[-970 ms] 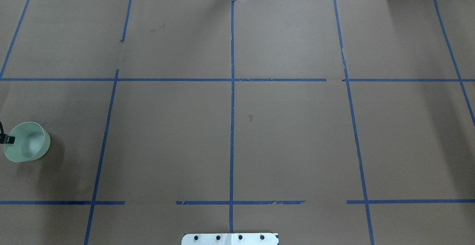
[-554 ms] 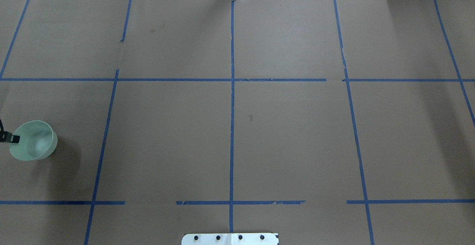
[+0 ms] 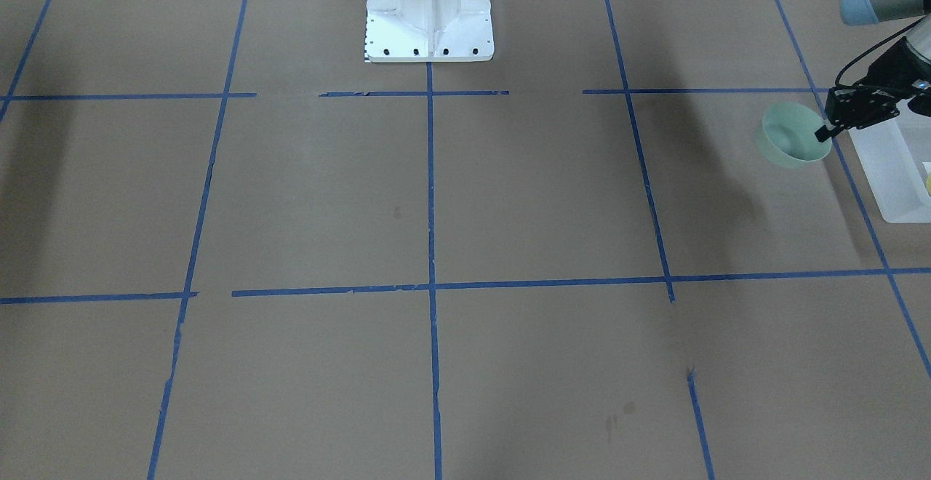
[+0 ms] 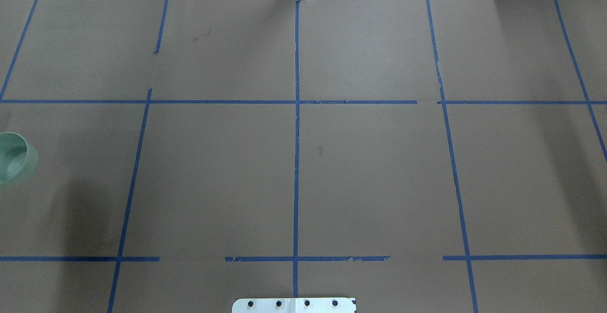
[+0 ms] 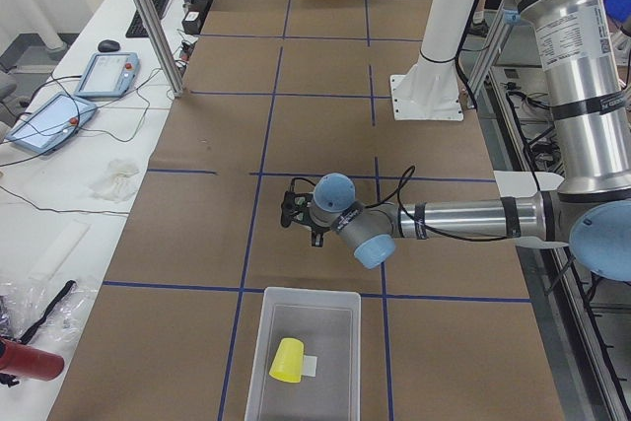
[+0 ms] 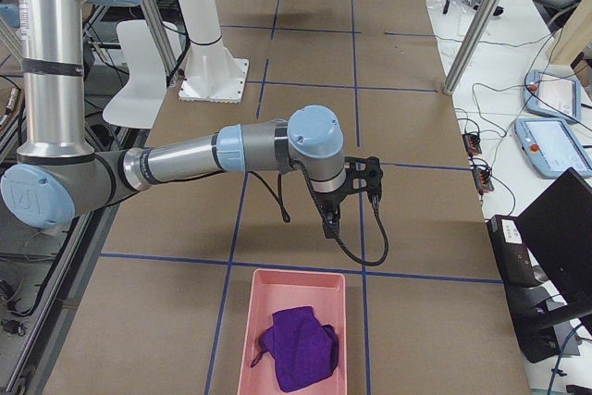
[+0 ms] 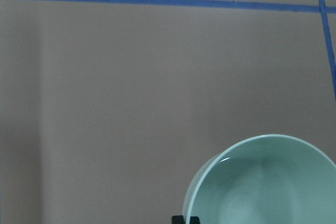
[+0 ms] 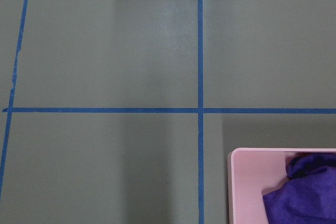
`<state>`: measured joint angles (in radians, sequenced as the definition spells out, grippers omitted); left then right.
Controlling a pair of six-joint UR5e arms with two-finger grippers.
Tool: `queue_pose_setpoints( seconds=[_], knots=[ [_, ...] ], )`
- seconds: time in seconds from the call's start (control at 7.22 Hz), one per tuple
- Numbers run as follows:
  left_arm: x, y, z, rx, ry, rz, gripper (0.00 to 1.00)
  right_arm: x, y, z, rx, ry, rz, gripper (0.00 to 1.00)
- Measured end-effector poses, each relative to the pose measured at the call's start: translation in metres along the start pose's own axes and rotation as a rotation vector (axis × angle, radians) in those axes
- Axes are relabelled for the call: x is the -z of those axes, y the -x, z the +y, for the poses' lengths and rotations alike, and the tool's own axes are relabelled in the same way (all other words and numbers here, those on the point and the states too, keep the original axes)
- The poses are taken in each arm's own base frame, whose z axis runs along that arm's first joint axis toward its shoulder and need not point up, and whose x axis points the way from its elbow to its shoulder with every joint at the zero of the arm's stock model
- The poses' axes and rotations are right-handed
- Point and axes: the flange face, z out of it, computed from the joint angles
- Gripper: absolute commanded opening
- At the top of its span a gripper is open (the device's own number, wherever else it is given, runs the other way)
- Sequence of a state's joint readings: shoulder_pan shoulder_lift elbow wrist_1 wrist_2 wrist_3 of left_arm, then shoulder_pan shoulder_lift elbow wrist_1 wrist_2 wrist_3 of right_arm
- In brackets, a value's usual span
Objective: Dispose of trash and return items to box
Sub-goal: 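Reach the left gripper to the pale green bowl and grasp its rim, then lift the green bowl and lower it into the clear bin with the left gripper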
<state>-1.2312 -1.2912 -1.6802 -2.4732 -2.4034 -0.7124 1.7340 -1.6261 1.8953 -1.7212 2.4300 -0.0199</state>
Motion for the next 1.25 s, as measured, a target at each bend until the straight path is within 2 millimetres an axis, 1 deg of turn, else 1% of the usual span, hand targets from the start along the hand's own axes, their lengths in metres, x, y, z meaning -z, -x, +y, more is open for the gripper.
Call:
queue_pose_setpoints(
  seconds=[0.14, 0.28, 0.42, 0.55, 0.69, 0.97, 1.11, 1.25],
  knots=[
    [0.019, 0.022, -0.008, 0.013, -0.021, -0.029, 0.00, -0.001, 0.000, 0.000, -0.004, 0.003, 0.001, 1.00],
    [0.039, 0.047, -0.018, 0.014, -0.041, -0.071, 0.00, -0.003, 0.001, 0.000, -0.005, 0.007, 0.003, 1.00],
    [0.060, 0.078, -0.031, 0.002, -0.056, -0.118, 0.00, -0.005, 0.002, 0.000, -0.004, 0.010, 0.004, 1.00],
    [0.078, 0.112, -0.038, -0.010, -0.063, -0.154, 0.00, -0.007, 0.003, 0.000, -0.002, 0.015, 0.004, 1.00],
    [0.090, 0.148, -0.038, -0.014, -0.065, -0.179, 0.00, -0.009, 0.003, 0.001, -0.001, 0.019, 0.004, 1.00],
    [0.104, 0.215, -0.018, -0.005, -0.066, -0.246, 0.00, -0.014, 0.004, 0.003, 0.002, 0.030, 0.004, 1.00],
    [0.114, 0.245, -0.006, 0.015, -0.073, -0.308, 0.00, -0.015, 0.004, 0.003, 0.006, 0.034, 0.004, 1.00],
    [0.122, 0.270, 0.008, 0.052, -0.078, -0.348, 0.00, -0.016, 0.004, 0.004, 0.008, 0.036, 0.003, 1.00]
  ],
)
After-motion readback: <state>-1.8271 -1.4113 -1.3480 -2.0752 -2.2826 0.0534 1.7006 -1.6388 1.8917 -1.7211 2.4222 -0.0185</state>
